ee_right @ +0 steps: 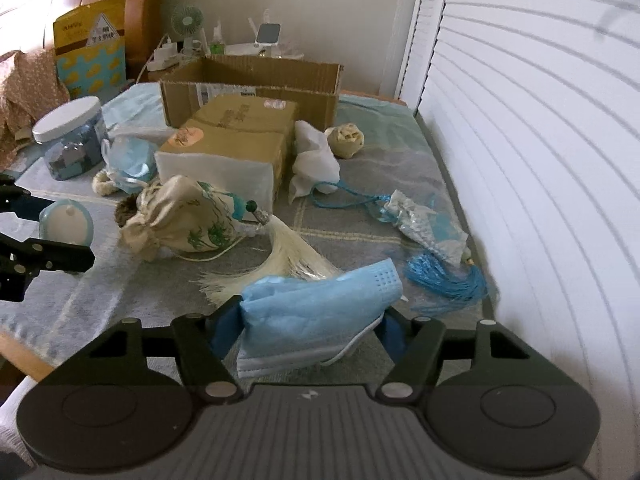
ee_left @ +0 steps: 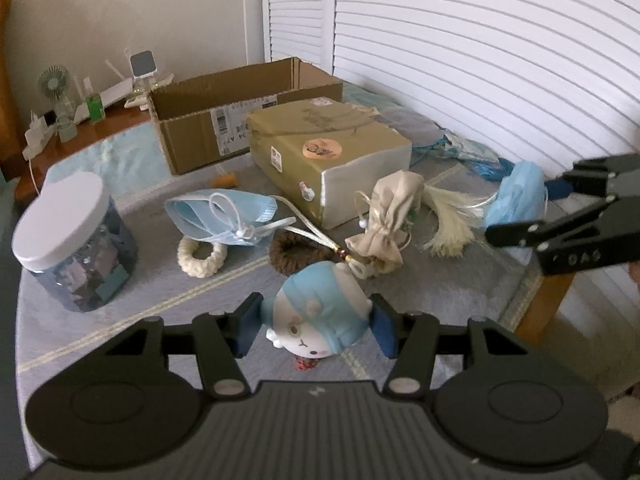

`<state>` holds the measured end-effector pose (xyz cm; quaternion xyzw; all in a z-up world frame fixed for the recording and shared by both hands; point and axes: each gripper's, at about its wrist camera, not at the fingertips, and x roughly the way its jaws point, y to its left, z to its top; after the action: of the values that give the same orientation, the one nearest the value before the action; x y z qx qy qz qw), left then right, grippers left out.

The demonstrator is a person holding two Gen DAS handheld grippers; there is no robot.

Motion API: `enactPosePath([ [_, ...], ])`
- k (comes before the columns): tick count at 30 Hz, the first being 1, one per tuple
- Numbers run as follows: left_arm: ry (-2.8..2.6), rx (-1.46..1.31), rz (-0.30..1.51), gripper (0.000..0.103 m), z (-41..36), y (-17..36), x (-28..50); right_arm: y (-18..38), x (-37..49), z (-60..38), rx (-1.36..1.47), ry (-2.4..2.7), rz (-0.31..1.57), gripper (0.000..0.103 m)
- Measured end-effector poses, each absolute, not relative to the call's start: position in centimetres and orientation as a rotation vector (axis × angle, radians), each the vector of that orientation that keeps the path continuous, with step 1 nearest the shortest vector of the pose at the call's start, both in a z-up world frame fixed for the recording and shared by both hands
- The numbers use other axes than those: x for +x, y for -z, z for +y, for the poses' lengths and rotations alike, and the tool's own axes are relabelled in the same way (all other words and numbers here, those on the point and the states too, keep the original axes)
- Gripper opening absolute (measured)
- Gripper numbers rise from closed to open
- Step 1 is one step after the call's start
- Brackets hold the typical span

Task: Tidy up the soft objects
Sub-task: 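Close the left tool on the plush doll while the right tool grasps the face mask, then carry the doll with the left tool toward the cardboard box while the right tool drops the mask inside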

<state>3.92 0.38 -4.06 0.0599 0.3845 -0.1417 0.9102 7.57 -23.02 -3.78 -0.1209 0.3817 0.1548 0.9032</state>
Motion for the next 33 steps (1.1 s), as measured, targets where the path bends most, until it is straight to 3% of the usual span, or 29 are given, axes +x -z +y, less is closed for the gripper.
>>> enactPosePath([
  [16, 0.295, 0.161, 0.757, 0.056, 3.4, 1.5, 2.9, -2.1, 9.3, -21.0, -0.262, -0.375, 0.684, 0.074],
  [33, 0.231, 0.130, 0.724, 0.056, 7.2, -0.5, 5.8, -5.0, 25.4, -13.3, -0.302, -0.464, 0.618, 0.074],
])
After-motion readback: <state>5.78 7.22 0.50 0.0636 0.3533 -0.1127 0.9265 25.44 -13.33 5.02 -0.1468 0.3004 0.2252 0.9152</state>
